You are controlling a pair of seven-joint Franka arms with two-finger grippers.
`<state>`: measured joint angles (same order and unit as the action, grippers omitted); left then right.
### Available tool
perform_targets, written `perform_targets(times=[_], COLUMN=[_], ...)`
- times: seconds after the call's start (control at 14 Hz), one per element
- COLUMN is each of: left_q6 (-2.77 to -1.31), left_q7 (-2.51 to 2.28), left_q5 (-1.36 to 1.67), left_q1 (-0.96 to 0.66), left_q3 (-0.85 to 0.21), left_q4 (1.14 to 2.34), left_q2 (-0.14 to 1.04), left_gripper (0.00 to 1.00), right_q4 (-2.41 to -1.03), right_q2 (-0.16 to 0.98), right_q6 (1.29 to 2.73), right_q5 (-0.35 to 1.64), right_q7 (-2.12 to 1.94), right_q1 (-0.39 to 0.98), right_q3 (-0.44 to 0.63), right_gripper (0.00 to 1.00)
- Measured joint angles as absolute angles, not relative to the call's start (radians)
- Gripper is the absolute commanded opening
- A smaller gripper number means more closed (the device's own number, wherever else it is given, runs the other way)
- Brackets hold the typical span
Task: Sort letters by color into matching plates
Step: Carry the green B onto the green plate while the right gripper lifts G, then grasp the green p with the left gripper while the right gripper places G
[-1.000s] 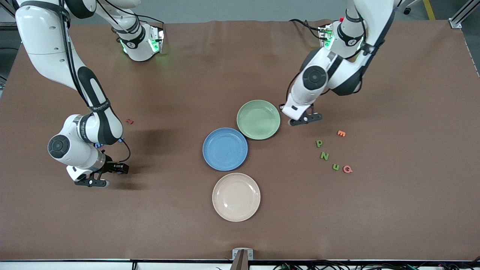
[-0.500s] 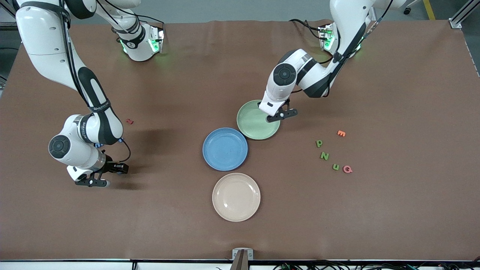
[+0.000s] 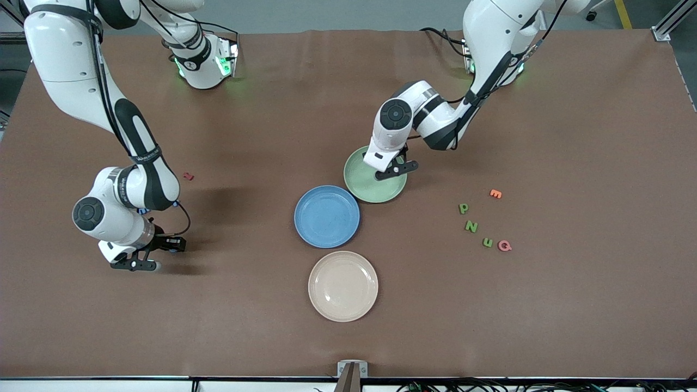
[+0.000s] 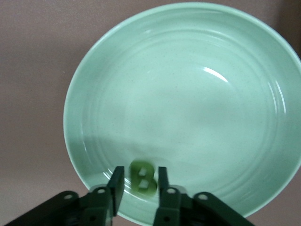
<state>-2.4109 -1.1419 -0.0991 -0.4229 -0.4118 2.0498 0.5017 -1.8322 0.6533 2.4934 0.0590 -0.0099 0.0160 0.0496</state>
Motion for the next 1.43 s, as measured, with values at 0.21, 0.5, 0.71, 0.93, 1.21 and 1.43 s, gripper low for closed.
perform_targets(times=[0.21, 0.5, 0.71, 0.93, 1.21, 1.43], left_q6=[-2.411, -2.39, -2.321, -2.306, -2.329, -2.408], left_q7=[-1.142, -1.108, -0.994, -0.901, -0.89, -0.883], left_q5=[-0.099, -0.106, -0.108, -0.131, -0.295, -0.348], left_q1=[-0.413, -0.343, -0.246, -0.155, -0.022, 0.043], left_q3=[-0.41, -0.407, -0.405, -0.402, -0.402, -0.402], left_q4=[2.042, 2.039, 2.041, 2.056, 2.076, 2.093], left_q2=[0.5, 0.472, 0.425, 0.399, 0.413, 0.447], left_gripper=[0.97, 0.97, 0.97, 0.97, 0.97, 0.97], right_q4=[-1.831, -1.831, -1.831, -1.82, -1.787, -1.763], right_q2=[0.651, 0.651, 0.651, 0.647, 0.573, 0.511], right_q6=[2.493, 2.493, 2.492, 2.434, 2.242, 2.133], right_q5=[0.057, 0.057, 0.057, 0.057, 0.058, 0.065], right_q7=[-0.01, -0.01, -0.01, 0.0, 0.172, 0.397], right_q1=[0.016, 0.016, 0.016, 0.02, 0.084, 0.18], right_q3=[0.052, 0.052, 0.052, 0.05, 0.042, 0.032], right_gripper=[0.04, 0.01, 0.0, 0.0, 0.0, 0.0])
